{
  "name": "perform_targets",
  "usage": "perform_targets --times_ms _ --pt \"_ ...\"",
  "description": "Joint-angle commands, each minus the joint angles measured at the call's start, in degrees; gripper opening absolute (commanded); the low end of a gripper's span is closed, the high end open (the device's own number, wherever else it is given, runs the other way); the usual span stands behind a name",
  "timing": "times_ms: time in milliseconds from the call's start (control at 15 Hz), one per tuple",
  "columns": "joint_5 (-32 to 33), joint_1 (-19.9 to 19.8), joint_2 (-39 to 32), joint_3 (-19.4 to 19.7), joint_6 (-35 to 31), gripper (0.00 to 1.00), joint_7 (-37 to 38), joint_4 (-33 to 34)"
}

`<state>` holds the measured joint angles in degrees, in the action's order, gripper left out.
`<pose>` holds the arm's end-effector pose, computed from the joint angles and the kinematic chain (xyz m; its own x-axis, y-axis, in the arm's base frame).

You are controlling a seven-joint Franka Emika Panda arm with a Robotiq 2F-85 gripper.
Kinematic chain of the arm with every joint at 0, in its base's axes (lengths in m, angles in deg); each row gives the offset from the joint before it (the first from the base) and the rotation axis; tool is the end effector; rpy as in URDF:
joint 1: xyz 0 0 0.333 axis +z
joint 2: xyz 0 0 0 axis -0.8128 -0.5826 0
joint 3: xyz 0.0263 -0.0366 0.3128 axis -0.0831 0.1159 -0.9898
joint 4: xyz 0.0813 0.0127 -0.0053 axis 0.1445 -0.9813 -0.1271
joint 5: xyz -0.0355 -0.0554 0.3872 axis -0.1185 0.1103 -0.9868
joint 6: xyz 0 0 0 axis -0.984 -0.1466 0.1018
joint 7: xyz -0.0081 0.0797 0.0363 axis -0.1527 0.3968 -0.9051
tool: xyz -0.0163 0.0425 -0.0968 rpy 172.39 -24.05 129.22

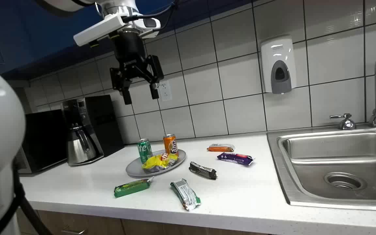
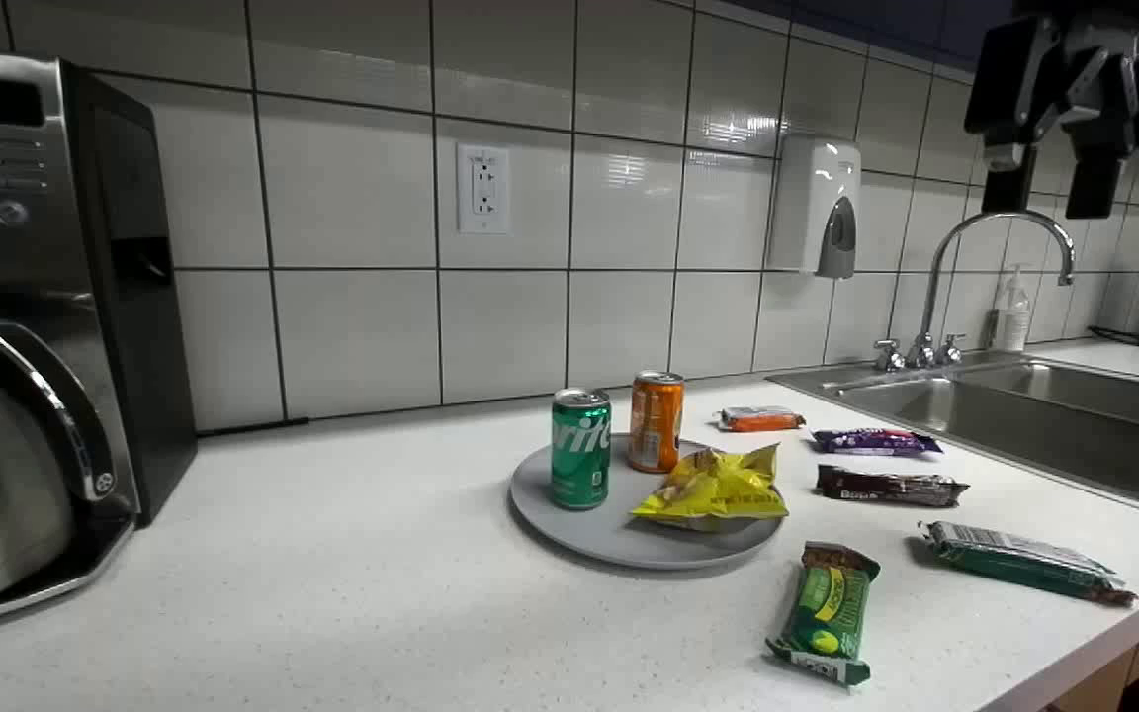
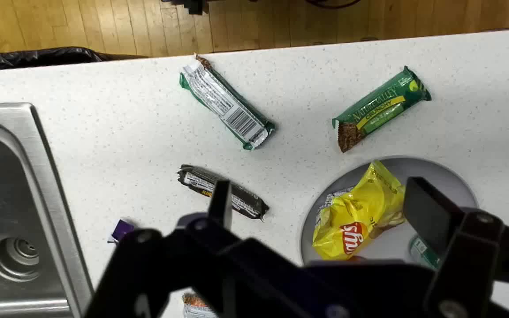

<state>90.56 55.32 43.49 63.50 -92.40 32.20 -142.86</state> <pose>0.3621 0.0011 0.4803 0.9999 -0.0152 0.0007 -0.0152 -0.9998 0.0144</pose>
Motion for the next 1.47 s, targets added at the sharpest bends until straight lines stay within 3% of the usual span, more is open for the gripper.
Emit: perform_targets --times_ms 0,1000,1400 --pt "-0.2 -0.4 -0.1 -0.4 0.1 1.00 -0.2 0.1" --pt "-0.2 -0.4 -0.1 -0.4 0.1 1.00 -0.2 0.1" --pt "-0.8 -0.3 -4.1 -0.3 -4.0 1.00 0.1 0.1"
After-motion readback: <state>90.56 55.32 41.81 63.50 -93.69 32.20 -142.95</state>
